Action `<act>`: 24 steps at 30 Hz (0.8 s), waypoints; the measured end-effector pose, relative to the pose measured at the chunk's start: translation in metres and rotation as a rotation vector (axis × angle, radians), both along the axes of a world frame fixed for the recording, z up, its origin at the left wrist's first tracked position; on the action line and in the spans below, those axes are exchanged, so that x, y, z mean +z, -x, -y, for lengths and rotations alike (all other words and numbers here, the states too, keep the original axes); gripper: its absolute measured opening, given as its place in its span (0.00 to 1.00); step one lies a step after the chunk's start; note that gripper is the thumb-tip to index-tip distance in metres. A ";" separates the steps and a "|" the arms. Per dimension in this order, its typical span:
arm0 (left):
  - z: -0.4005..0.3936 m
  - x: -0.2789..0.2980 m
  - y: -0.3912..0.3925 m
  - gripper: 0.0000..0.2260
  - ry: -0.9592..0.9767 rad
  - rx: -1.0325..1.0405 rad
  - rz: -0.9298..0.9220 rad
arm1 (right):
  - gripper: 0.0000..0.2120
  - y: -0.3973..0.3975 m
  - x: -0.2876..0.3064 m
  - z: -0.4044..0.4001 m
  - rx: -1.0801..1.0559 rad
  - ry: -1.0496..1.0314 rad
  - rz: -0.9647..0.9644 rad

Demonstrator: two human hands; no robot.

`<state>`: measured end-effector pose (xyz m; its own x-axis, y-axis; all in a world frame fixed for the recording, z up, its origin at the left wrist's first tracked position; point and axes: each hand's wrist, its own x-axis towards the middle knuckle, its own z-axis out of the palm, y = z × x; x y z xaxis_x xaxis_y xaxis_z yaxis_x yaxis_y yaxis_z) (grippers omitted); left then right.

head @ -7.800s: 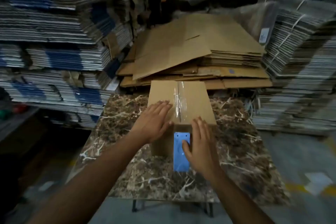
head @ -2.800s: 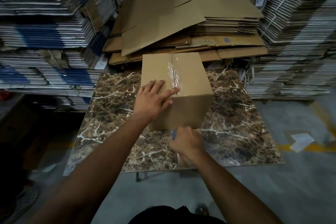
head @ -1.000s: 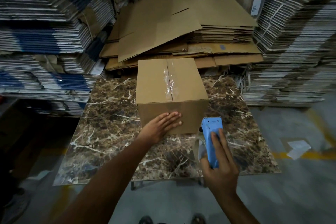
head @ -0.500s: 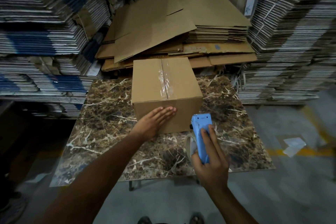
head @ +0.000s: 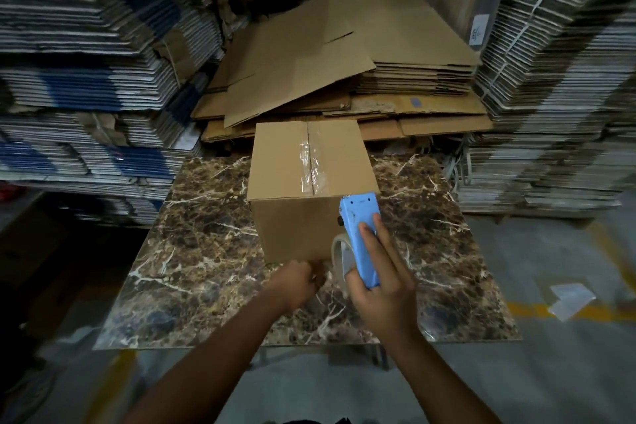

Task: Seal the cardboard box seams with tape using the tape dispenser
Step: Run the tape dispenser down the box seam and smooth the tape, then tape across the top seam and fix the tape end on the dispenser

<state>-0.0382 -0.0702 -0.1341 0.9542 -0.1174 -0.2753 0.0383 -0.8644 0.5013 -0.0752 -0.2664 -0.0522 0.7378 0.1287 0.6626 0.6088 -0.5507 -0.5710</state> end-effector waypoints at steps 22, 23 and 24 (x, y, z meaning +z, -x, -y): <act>-0.043 0.140 0.006 0.10 0.940 0.661 0.261 | 0.24 -0.148 0.107 -0.083 0.178 0.069 -0.391; -0.049 0.142 -0.001 0.10 0.944 0.644 0.264 | 0.24 -0.153 0.113 -0.089 0.160 0.090 -0.421; -0.055 0.143 -0.008 0.10 0.945 0.622 0.264 | 0.24 -0.157 0.119 -0.094 0.140 0.100 -0.440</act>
